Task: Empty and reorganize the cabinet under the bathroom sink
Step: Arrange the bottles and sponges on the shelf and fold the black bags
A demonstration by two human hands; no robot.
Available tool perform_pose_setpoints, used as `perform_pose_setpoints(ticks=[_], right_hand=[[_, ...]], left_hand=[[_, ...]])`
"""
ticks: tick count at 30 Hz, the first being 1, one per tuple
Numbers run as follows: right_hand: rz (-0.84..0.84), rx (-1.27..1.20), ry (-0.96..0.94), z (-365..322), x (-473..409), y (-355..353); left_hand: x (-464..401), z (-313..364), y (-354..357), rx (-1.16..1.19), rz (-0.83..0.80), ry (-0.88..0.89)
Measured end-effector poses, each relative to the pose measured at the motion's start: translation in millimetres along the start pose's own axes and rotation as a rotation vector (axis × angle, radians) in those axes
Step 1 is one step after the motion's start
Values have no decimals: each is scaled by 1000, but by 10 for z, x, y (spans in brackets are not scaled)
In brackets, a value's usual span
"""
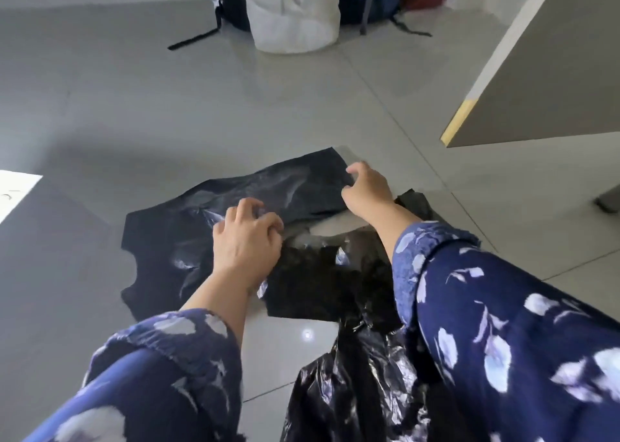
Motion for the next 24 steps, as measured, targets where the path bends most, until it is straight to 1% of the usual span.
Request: perform_pose_setpoints(ticks=[1,3,7,9,11,13,16,19,24], right_hand=[[-15,-63,60,23,-103,92],[-17,-169,159,81,-218,272],[-44,-361,323,117,-300,517],[-101,-447,385,64,-330,554],[-152,-417,381,-32,-308,517],[-147,-403,365,-90,-246,422],[-90,-395,328,-103,-112,232],[-2,-407,268,-87,109,-21],[-6,-689,141,-187,662,-648]], left_hand=[[-19,-107,118,-23,-68,8],[-6,-255,289,-44,-112,28],[-75,-391,362,-56,-22,32],[-135,-432,293,46,9,-26],[-160,-431,217,142,37,-75],[-157,-388,142,187,61,-75],[-107,-298,11,207,92,-32],[-39,-154,-188,227,136,51],[154,244,-790,279,212,136]])
Point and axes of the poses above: each hand's wrist, its own x-axis away from the middle knuckle, its own y-axis out of the palm, z = x × y, the point moved 6 cm from there along -x, towards the middle knuckle, and after that the axes turned 4 degrees about x, right-handed, at the moved point
